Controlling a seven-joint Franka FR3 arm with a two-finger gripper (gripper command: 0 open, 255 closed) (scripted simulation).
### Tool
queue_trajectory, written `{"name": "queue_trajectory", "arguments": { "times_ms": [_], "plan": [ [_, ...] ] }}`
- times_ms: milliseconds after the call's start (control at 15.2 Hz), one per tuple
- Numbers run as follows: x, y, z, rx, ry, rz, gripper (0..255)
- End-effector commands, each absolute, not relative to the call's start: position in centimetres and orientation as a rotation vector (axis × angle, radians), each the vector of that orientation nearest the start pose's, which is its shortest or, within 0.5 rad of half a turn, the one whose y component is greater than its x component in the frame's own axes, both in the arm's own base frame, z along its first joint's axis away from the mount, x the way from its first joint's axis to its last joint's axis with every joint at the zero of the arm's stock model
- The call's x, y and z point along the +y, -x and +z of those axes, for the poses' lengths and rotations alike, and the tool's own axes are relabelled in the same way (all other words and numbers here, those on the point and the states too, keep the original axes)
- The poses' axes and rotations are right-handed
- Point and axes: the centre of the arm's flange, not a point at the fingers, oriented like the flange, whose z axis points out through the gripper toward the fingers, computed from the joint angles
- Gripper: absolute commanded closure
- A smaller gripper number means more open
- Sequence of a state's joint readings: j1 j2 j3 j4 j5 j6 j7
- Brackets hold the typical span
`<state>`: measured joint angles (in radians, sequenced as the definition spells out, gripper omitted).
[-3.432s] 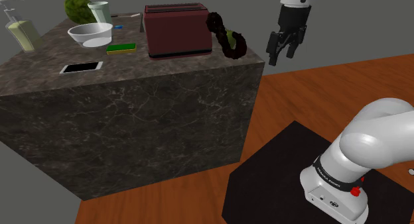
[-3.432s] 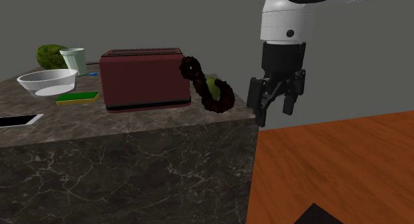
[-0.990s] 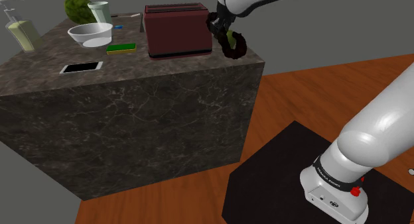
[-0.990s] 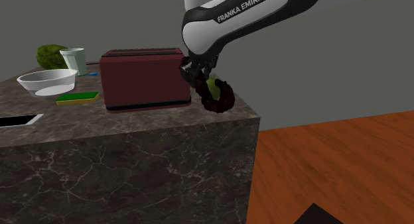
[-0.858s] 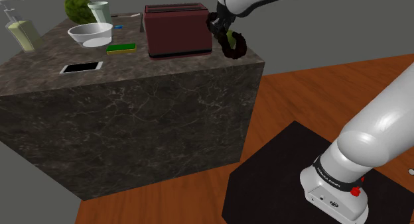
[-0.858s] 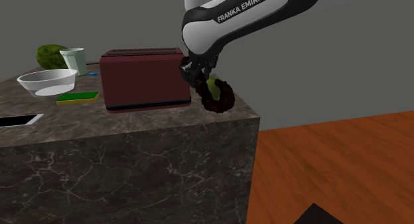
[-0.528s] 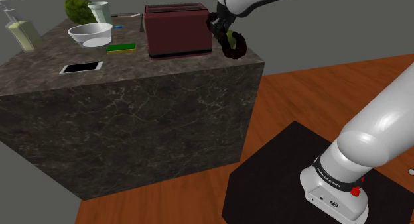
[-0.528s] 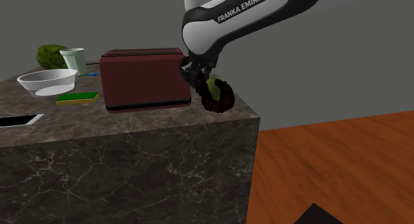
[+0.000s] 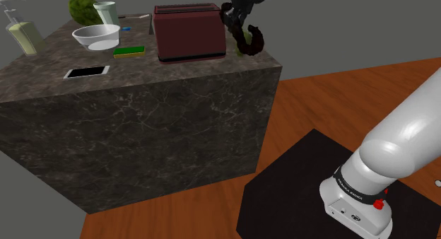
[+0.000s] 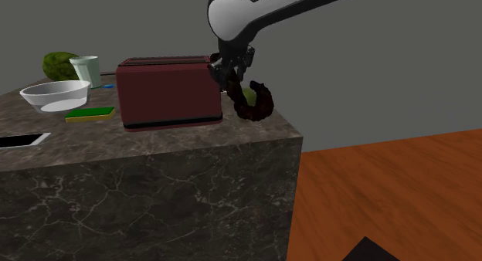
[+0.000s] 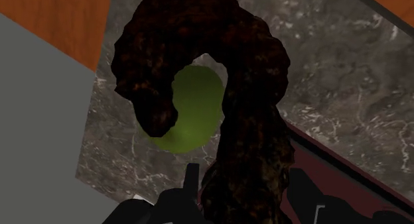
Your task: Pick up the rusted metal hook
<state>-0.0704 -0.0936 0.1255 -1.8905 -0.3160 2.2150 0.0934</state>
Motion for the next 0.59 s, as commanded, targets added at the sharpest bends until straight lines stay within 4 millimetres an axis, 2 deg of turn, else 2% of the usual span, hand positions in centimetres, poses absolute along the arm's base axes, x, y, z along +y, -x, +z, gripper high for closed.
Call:
{"name": "queue_trajectory", "arguments": {
  "times_ms": [0, 396, 528],
  "plan": [
    [2.3, -56.8, 60.0, -0.168, 3.323, -0.739, 255],
    [2.3, -56.8, 63.1, -0.168, 3.323, -0.739, 255],
    [2.3, -56.8, 63.2, -0.168, 3.323, -0.739, 255]
  ]
}}
